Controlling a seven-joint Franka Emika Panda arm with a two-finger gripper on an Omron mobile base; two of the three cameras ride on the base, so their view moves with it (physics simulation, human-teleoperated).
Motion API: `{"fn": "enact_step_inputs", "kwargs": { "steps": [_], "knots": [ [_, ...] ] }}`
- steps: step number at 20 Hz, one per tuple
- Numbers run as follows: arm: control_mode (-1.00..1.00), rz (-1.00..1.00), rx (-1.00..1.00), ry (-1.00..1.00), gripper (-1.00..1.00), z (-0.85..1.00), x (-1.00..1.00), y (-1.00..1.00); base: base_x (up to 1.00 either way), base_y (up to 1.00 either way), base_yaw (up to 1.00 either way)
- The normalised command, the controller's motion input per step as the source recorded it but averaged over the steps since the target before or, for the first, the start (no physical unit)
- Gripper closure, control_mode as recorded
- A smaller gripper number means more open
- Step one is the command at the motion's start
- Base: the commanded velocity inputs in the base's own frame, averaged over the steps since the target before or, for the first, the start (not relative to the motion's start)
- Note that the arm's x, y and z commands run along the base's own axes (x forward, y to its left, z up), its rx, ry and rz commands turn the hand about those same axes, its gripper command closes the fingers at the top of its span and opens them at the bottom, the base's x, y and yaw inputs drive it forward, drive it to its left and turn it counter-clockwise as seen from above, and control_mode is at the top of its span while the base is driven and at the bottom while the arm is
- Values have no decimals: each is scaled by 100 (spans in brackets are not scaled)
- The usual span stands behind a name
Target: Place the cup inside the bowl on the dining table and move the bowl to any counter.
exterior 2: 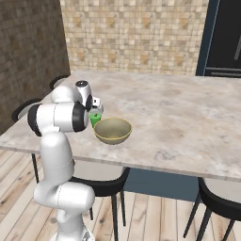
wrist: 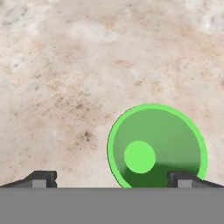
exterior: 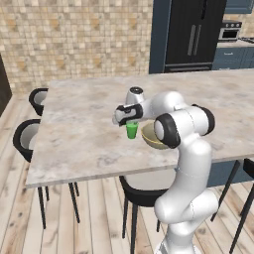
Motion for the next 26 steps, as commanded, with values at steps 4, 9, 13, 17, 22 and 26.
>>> {"fn": "enact_step_inputs", "kwargs": {
  "steps": [4,9,13,17,22,26],
  "knots": [
    [-100,0,0,0,-100,-18,11,3,0,0,0],
    [-100,0,0,0,-100,-16,9,0,0,0,0],
    [-100,0,0,0,-100,-16,10,0,0,0,0],
    [-100,0,0,0,-100,-14,11,0,0,0,0],
    [-100,0,0,0,-100,-11,6,0,0,0,0],
    [-100,0,0,0,-100,0,0,0,0,0,0]
  ]
}}
